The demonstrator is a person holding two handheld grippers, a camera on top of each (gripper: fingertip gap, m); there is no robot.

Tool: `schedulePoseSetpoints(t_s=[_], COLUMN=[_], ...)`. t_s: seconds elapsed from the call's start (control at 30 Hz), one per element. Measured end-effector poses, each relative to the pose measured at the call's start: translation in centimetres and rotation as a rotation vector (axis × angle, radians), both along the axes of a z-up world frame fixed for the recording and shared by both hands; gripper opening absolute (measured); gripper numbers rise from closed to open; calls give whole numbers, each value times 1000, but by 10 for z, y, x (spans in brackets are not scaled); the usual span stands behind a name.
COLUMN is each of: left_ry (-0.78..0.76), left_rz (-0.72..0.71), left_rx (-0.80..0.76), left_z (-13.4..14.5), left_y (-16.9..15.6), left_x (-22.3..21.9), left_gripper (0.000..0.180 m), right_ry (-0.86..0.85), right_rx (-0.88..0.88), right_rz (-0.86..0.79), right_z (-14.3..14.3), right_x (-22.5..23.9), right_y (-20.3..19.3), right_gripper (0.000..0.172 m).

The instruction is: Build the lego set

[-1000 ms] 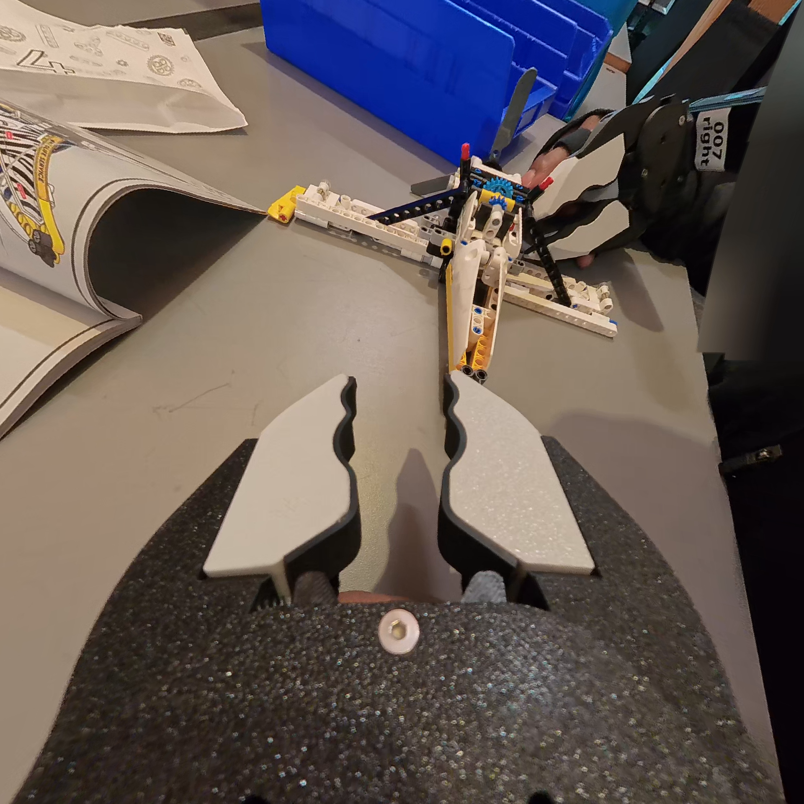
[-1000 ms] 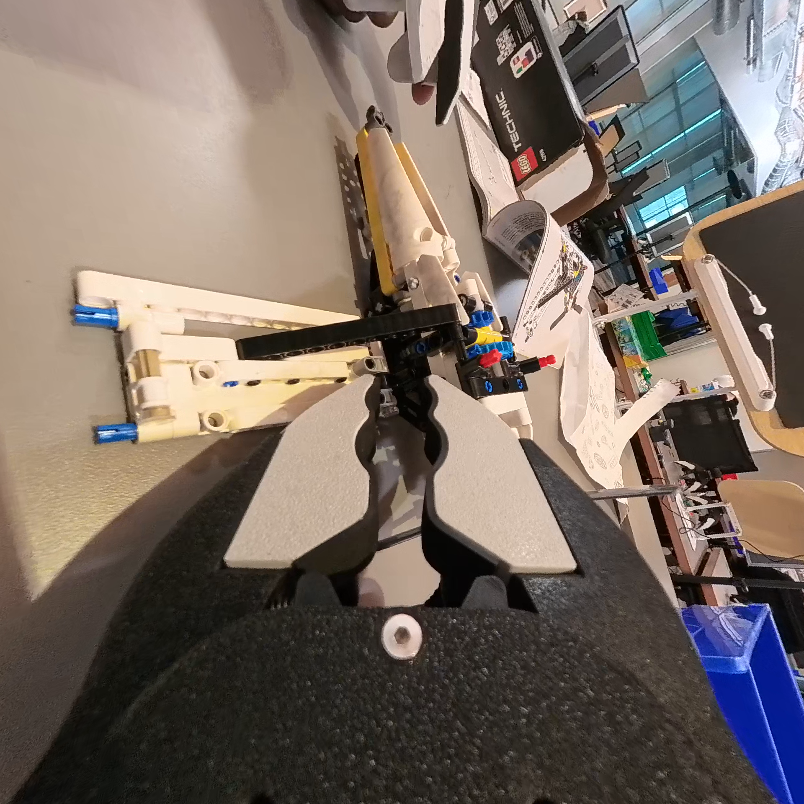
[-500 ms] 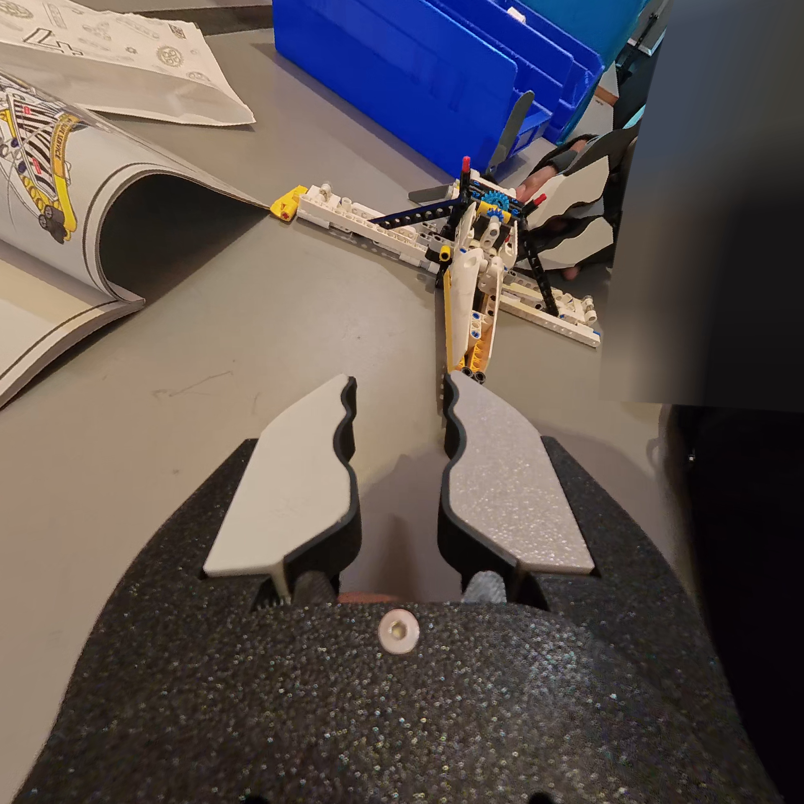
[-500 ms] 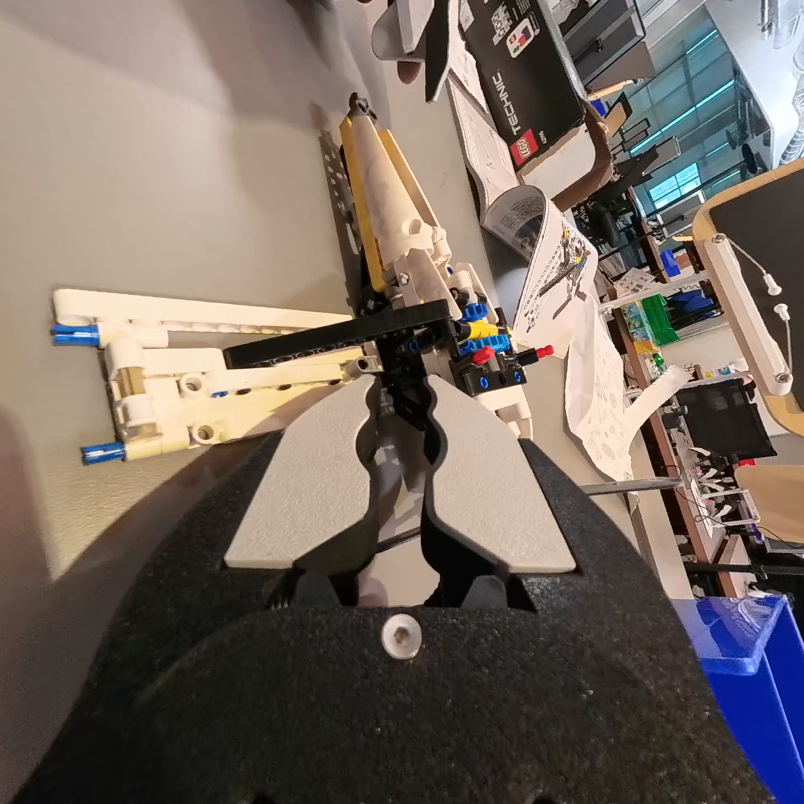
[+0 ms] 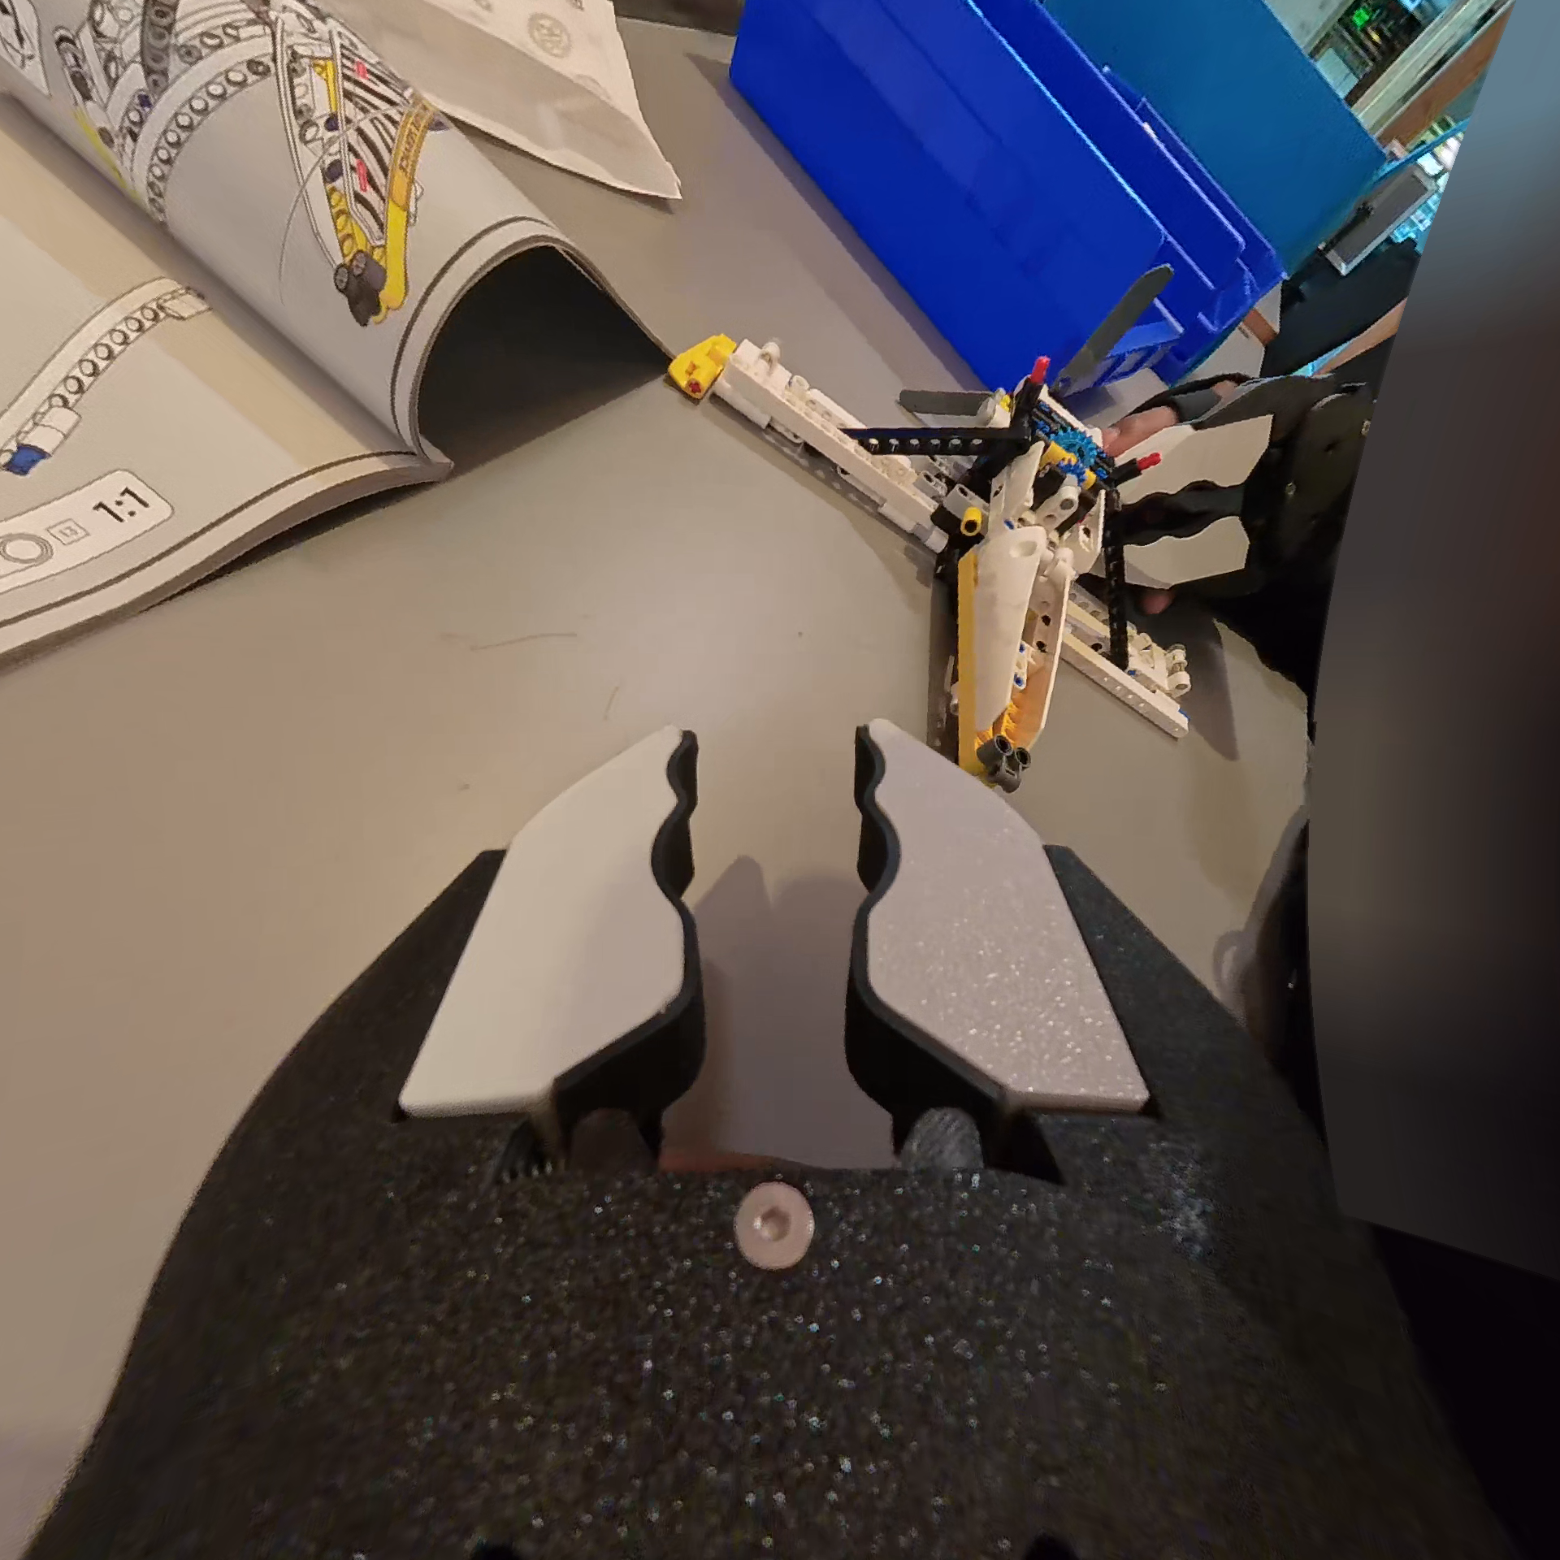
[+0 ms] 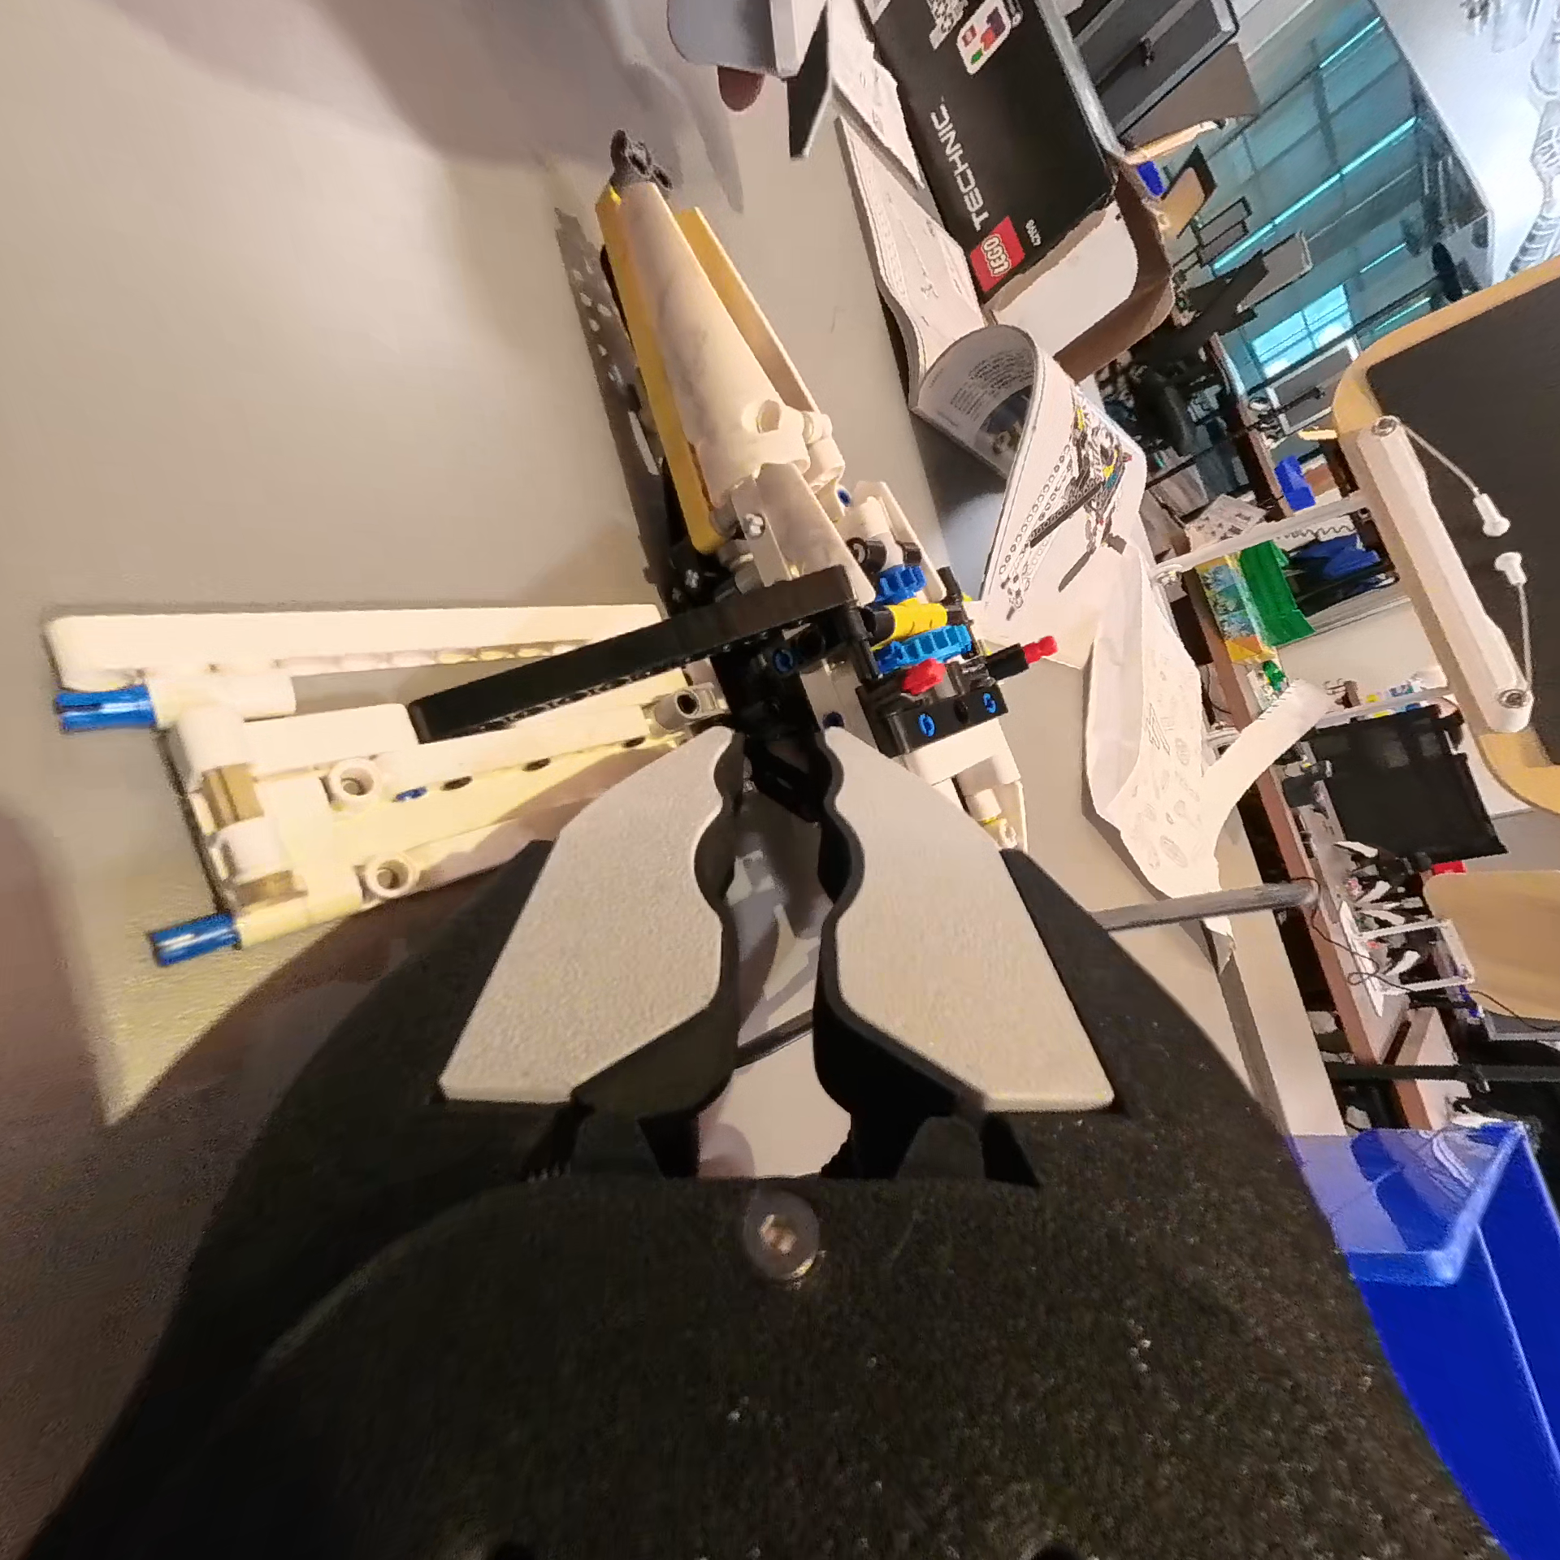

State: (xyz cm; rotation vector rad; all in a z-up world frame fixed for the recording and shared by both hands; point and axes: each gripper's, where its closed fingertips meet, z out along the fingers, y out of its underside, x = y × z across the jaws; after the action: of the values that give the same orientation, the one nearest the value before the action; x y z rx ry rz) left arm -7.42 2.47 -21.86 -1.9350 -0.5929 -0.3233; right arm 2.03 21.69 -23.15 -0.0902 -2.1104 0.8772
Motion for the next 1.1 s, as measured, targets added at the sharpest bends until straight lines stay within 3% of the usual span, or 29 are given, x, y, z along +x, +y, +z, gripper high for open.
schedulePoseSetpoints(t_s=[1.1], left_ry=[-5], left_rz=[-14], left_rx=[10], left_z=[1], left_y=[1], left_x=[2], left_gripper=[35], right_ry=[-2], right_rx=[-5], right_rz=[-4], right_z=[1], right_x=[-3], right_y=[1], right_gripper=[15])
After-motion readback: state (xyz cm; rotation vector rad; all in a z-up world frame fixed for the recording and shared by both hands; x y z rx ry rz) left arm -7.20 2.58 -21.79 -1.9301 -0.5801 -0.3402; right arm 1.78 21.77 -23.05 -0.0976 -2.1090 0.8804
